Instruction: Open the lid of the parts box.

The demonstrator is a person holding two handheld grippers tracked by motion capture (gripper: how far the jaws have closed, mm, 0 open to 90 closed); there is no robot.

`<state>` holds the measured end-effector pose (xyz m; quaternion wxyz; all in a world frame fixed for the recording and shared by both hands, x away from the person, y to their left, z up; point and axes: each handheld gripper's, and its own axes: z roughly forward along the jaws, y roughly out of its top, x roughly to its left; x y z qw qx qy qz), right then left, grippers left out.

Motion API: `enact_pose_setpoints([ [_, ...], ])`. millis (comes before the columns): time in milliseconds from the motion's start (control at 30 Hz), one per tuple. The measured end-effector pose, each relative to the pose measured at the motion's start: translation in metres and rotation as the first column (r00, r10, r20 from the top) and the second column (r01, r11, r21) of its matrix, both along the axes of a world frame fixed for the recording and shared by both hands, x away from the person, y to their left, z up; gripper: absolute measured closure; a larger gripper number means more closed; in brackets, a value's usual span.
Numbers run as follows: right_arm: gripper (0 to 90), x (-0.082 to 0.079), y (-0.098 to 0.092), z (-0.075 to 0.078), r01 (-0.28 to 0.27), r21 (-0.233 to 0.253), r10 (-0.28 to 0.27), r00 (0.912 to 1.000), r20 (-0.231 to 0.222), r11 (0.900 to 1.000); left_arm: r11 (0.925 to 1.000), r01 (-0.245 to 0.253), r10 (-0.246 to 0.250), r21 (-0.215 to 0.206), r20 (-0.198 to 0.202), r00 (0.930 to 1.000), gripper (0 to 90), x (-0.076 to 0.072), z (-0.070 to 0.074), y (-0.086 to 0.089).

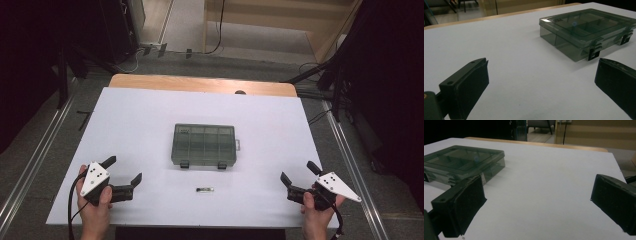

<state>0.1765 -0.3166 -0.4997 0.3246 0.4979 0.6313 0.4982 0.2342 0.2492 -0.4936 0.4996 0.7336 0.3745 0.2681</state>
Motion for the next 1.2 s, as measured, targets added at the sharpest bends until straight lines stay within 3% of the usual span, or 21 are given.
enact_pose_setpoints([
  [433, 0.0, 0.003, 0.01, 0.007, -0.026, 0.013, 0.026, 0.9996, 0.008, 1.0, 0.9983, 0.051, -0.051, 0.027, -0.007, 0.9987, 0.0, 0.007, 0.003, -0.027],
  [600, 0.0, 0.007, 0.015, 0.013, -0.032, 0.009, 0.032, 0.9994, 0.011, 0.999, 0.998, 0.063, -0.063, 0.006, -0.017, 0.9979, 0.0, 0.011, 0.006, -0.036],
  [967, 0.0, 0.023, 0.03, 0.026, -0.067, 0.003, 0.067, 0.9978, 0.006, 0.998, 0.9945, 0.105, -0.104, 0.009, -0.03, 0.9941, 0.0, 0.024, 0.011, -0.06],
  [1200, 0.0, 0.034, 0.04, 0.033, -0.088, 0.017, 0.088, 0.9961, 0.001, 0.996, 0.9922, 0.122, -0.123, -0.028, -0.066, 0.9902, 0.0, 0.03, 0.015, -0.068],
])
